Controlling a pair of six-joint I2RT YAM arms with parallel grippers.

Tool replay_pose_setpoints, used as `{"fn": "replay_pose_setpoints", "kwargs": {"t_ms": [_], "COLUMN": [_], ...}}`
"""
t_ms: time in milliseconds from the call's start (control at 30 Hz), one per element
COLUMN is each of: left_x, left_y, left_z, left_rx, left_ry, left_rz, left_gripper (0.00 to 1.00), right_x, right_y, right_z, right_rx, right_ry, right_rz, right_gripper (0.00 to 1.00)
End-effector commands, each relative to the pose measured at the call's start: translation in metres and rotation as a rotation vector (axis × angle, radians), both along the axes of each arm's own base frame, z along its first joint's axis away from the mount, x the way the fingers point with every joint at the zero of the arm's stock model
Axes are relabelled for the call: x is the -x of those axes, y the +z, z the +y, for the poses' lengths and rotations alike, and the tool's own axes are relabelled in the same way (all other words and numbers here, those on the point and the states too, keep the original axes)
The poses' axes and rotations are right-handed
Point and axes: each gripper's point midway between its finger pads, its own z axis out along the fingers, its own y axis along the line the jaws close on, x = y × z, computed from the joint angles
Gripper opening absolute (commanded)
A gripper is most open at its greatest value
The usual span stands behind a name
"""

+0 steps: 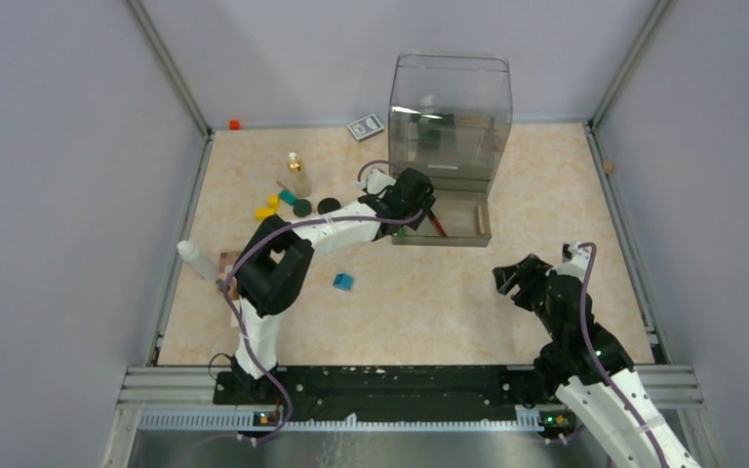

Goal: Organize the makeup
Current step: Place the lipstick in the drawer.

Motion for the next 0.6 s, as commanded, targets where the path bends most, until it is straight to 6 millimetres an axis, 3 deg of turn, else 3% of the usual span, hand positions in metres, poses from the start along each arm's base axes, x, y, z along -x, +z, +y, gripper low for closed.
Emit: {"fn": "replay_pose_setpoints", "kwargs": {"t_ms": [0, 133, 300, 467, 567], "left_x": [-0.006, 0.000, 0.015, 0.040, 0.064], "left_y": [0.025, 0.044, 0.091, 0.114, 0.110], "left_z": [0.001, 0.011, 0.034, 0.089, 0.133], "left_rx": [0.025, -0.028, -0.156, -0.349, -0.463], "left_ry": [-0.017, -0.062, -0.157, -0.167, -0.131], "left_rz": [-0.092, -0.163, -0.296, -0.366, -0.342], "left_gripper": [0.58, 0.67, 0.71, 0.74, 0.75], "right_x": [-0.004, -0.004, -0.006, -0.009, -0.011], "right_y": [0.020, 0.020, 0.021, 0.023, 0.022], "right_z": [-0.002, -0.003, -0.002, 0.003, 0.007], "right_rx": [-0.023, -0.019, -0.012, -0.015, -0.012], "right_ry": [-0.018, -0.023, -0.017, 0.005, 0.023], "right_rz": [-0.052, -0.054, -0.065, -0.078, -0.075], "right_gripper": [0.69, 0.69, 0.70, 0.70, 0.70]}}
